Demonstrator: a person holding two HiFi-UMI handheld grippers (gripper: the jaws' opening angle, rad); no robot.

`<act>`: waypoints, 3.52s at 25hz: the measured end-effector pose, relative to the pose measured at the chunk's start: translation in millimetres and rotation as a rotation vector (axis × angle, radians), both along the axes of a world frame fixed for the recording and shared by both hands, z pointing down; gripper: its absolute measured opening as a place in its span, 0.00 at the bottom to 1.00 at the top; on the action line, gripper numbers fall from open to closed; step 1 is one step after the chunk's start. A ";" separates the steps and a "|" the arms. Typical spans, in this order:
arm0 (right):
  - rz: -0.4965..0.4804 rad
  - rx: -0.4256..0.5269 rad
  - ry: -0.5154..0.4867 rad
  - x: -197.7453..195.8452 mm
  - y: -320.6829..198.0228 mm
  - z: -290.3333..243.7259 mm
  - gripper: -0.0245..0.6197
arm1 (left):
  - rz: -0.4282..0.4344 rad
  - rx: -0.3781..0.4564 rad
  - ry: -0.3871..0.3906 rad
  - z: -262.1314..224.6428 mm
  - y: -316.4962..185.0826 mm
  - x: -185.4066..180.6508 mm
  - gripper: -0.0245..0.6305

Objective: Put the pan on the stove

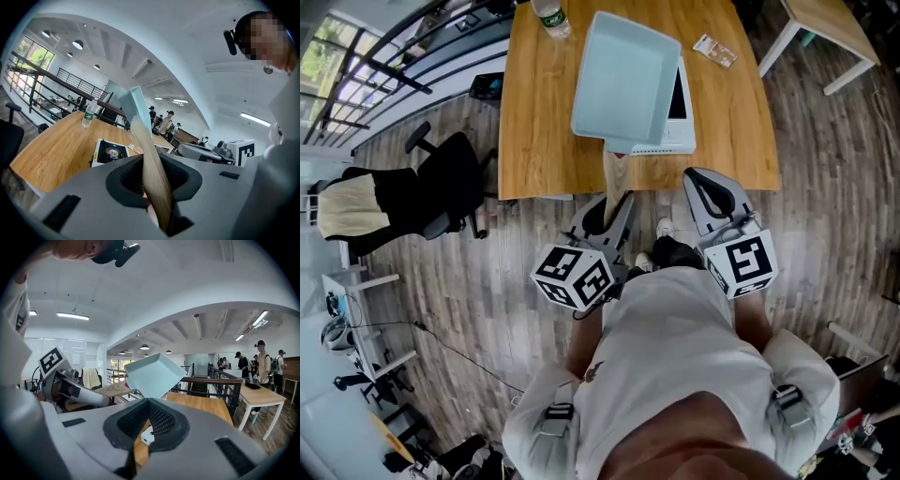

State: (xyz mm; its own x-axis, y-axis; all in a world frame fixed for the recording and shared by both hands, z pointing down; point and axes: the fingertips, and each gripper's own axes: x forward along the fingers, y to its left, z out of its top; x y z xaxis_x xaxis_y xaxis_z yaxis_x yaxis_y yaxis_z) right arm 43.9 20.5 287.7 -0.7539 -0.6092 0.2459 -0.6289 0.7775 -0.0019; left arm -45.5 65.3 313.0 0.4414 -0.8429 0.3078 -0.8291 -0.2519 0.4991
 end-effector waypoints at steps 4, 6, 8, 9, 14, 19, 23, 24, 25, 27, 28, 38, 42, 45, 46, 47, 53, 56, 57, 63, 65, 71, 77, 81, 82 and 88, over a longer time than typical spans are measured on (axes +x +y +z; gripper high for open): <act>-0.023 -0.003 -0.006 3.0 -22.2 -0.8 0.07 | -0.015 -0.008 -0.002 -0.5 -20.0 6.5 0.18; -0.035 -0.004 -0.010 4.2 -31.2 -1.2 0.07 | -0.022 -0.010 -0.003 -1.4 -27.8 9.1 0.18; -0.046 -0.006 -0.014 5.6 -39.8 -1.1 0.07 | -0.032 -0.011 -0.006 -2.3 -35.3 11.4 0.18; -0.053 -0.007 -0.016 6.5 -43.9 -0.9 0.07 | -0.037 -0.011 -0.008 -2.7 -38.9 12.6 0.18; -0.081 -0.006 -0.026 9.0 -61.7 -3.3 0.07 | -0.062 -0.006 -0.014 -8.1 -54.5 15.6 0.18; -0.086 -0.013 -0.033 10.1 -75.7 -3.4 0.07 | -0.075 -0.010 -0.020 -8.0 -66.9 15.2 0.18; -0.083 -0.011 -0.032 7.2 -87.7 0.3 0.07 | -0.067 -0.008 -0.018 -5.8 -76.9 14.1 0.18; -0.078 -0.011 -0.029 5.6 -90.3 0.2 0.07 | -0.062 -0.007 -0.016 -6.0 -79.1 12.5 0.18; -0.071 -0.012 -0.025 3.8 -92.4 -0.4 0.07 | -0.058 -0.007 -0.014 -6.1 -81.2 10.4 0.18; -0.056 -0.011 -0.018 0.0 -95.4 -1.5 0.07 | -0.047 -0.007 -0.009 -5.7 -85.3 5.2 0.18; -0.049 -0.009 -0.015 -2.1 -97.2 -1.6 0.07 | -0.040 -0.006 -0.006 -5.1 -87.7 2.4 0.18; 0.049 0.020 0.017 -31.1 -118.2 -10.2 0.07 | 0.051 0.026 0.002 -12.1 -117.1 -32.3 0.18; 0.085 0.020 0.031 -44.7 -122.3 -10.2 0.07 | 0.084 0.029 0.006 -10.8 -127.4 -47.3 0.18; 0.107 0.024 0.043 -51.9 -124.5 -10.3 0.07 | 0.113 0.029 0.014 -9.5 -133.5 -55.1 0.18; 0.118 0.022 0.047 -53.5 -125.0 -10.1 0.07 | 0.122 0.029 0.018 -9.2 -134.8 -57.2 0.18; 0.129 0.019 0.053 -55.0 -125.5 -9.7 0.07 | 0.130 0.028 0.022 -8.8 -136.0 -59.2 0.18; 0.162 0.002 0.075 -64.6 -125.0 -3.8 0.07 | 0.169 0.015 0.039 -2.5 -141.9 -66.9 0.18; 0.170 -0.019 0.084 -62.9 -126.8 3.4 0.07 | 0.175 -0.002 0.044 3.7 -145.1 -65.6 0.18; 0.171 -0.023 0.084 -62.1 -128.6 5.0 0.07 | 0.176 -0.007 0.044 5.2 -146.4 -65.2 0.18; 0.159 -0.029 0.082 -59.3 -141.5 9.8 0.07 | 0.169 -0.027 0.035 12.9 -156.9 -63.0 0.18; 0.157 -0.040 0.083 -57.2 -145.2 13.4 0.07 | 0.164 -0.035 0.033 15.4 -160.4 -61.8 0.18; 0.142 -0.065 0.090 -51.7 -156.1 25.4 0.07 | 0.147 -0.058 0.029 25.6 -170.1 -59.4 0.18; 0.129 -0.095 0.096 -46.8 -164.3 39.3 0.07 | 0.134 -0.088 0.029 39.8 -177.4 -56.0 0.18; 0.134 -0.121 0.105 -41.0 -168.6 51.0 0.07 | 0.129 -0.107 0.026 50.2 -180.8 -53.5 0.18; 0.132 -0.128 0.107 -40.1 -169.0 53.9 0.07 | 0.129 -0.113 0.026 53.1 -181.1 -53.1 0.18; 0.126 -0.156 0.114 -34.1 -174.5 68.9 0.07 | 0.130 -0.149 0.026 71.0 -185.7 -47.7 0.18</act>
State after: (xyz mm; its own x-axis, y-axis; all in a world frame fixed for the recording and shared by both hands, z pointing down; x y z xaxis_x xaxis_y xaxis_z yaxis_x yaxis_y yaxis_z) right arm 9.7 -154.0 356.6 -0.6359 -0.6449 0.4239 -0.7243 0.6884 -0.0392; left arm -93.2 -120.5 384.0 0.5530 -0.7243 0.4118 -0.7806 -0.2775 0.5601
